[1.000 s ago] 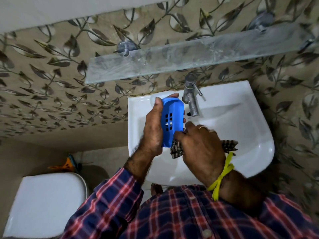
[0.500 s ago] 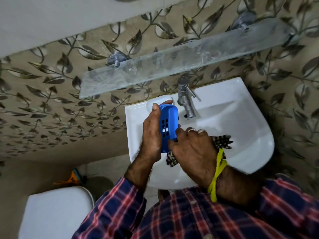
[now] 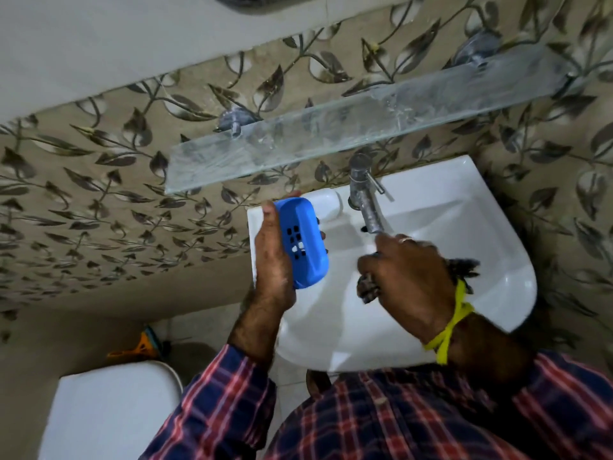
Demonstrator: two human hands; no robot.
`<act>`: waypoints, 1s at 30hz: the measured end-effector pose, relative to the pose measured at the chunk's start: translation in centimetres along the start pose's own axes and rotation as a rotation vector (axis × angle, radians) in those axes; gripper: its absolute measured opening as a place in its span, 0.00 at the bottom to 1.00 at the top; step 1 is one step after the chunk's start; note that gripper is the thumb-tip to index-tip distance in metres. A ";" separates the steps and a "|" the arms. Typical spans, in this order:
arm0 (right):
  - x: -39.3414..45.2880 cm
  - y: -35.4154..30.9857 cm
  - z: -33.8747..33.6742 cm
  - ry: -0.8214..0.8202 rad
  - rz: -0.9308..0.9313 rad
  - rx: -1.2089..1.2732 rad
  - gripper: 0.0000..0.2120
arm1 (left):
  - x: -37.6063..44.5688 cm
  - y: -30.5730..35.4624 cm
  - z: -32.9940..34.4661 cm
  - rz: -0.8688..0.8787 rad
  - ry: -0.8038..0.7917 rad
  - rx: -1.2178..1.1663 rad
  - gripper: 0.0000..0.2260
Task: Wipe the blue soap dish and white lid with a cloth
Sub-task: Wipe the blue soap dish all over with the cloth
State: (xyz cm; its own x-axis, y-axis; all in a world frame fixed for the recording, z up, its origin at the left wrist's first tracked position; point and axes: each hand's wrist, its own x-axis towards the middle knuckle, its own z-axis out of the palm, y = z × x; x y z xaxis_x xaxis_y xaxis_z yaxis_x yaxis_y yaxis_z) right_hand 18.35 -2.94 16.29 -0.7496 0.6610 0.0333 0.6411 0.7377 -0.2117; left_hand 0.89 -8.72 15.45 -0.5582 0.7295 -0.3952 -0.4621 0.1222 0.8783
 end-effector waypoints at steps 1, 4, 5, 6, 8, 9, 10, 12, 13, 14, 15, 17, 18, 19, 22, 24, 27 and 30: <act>0.1 1.1 0.0 0.018 0.098 0.122 0.11 | 0.4 0.4 -0.5 -0.020 0.022 -0.028 0.34; 0.8 2.9 -0.9 0.081 0.414 0.750 0.17 | 0.1 0.9 -0.6 0.039 0.024 0.012 0.28; 1.1 2.8 -1.3 0.118 0.467 0.893 0.19 | -0.2 0.7 -0.3 0.074 0.004 0.037 0.26; 1.2 2.7 -1.5 0.140 0.479 0.973 0.19 | -0.5 0.3 0.0 0.080 -0.022 0.033 0.23; 1.5 2.4 -1.5 0.147 0.472 1.094 0.19 | -0.8 -0.5 0.6 0.061 -0.028 -0.011 0.18; 1.6 2.4 -1.5 0.150 0.467 1.138 0.20 | -0.8 -0.7 0.8 0.062 -0.011 -0.024 0.15; 1.7 2.5 -1.2 0.158 0.455 1.144 0.21 | -0.8 -1.0 0.9 0.074 0.016 -0.016 0.12; 1.7 2.9 -0.6 0.200 0.423 1.058 0.24 | -0.8 -1.4 0.8 0.115 0.054 0.045 0.09; 1.6 3.0 -0.5 0.226 0.396 1.004 0.25 | -0.8 -1.6 0.7 0.134 0.052 0.072 0.08; 1.7 3.1 -0.4 0.255 0.359 0.964 0.27 | -0.9 -1.7 0.7 0.148 0.048 0.086 0.08; 1.7 3.1 -0.4 0.284 0.312 0.925 0.28 | -1.0 -1.8 0.6 0.160 0.047 0.096 0.08; 1.6 2.7 -0.6 0.346 0.184 0.840 0.28 | -1.1 -2.0 0.4 0.195 0.058 0.111 0.07; 1.4 2.3 -0.7 0.368 0.117 0.803 0.27 | -1.2 -2.0 0.5 0.217 0.066 0.118 0.06; 1.1 1.7 -0.7 0.383 0.053 0.750 0.26 | -1.2 -2.0 0.7 0.238 0.075 0.128 0.06; 0.1 -0.5 0.3 0.328 -0.112 0.434 0.20 | -1.4 -1.9 1.3 0.304 0.104 0.184 0.07; -0.2 -1.7 1.6 0.267 -0.150 0.134 0.20 | -1.3 -2.0 1.5 0.391 0.129 0.288 0.06; -0.6 -3.1 3.3 0.225 -0.114 -0.154 0.18 | -1.0 -1.8 1.6 0.483 0.202 0.383 0.07; -1.0 -3.1 4.2 0.220 -0.105 -0.046 0.18 | -1.2 -1.3 2.0 0.602 0.231 0.512 0.07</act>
State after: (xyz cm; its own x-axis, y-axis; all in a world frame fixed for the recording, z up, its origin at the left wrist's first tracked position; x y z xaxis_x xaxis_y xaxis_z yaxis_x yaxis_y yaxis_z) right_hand 16.42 -6.42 12.81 -0.7618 0.5910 0.2654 0.5725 0.8059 -0.1511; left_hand 3.49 -8.40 15.33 -0.7636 0.6182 0.1865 0.3020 0.0865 0.9494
